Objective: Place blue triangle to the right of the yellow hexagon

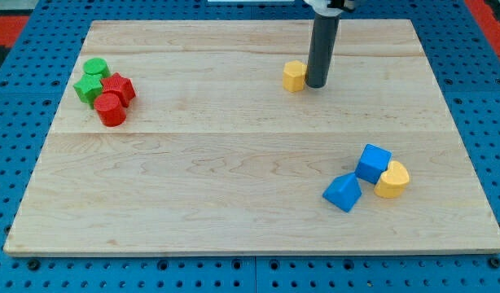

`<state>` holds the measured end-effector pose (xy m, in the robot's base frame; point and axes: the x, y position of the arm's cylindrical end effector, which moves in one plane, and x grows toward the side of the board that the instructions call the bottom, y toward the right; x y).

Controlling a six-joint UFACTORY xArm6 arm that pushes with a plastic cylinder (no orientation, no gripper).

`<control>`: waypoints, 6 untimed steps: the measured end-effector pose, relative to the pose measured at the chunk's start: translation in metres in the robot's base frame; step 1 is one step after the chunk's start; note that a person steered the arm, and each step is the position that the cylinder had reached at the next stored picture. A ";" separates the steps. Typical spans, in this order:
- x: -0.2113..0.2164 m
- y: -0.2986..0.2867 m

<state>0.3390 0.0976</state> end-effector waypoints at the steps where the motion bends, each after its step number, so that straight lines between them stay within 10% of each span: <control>1: -0.007 -0.001; 6: 0.046 -0.036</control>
<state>0.3848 0.0614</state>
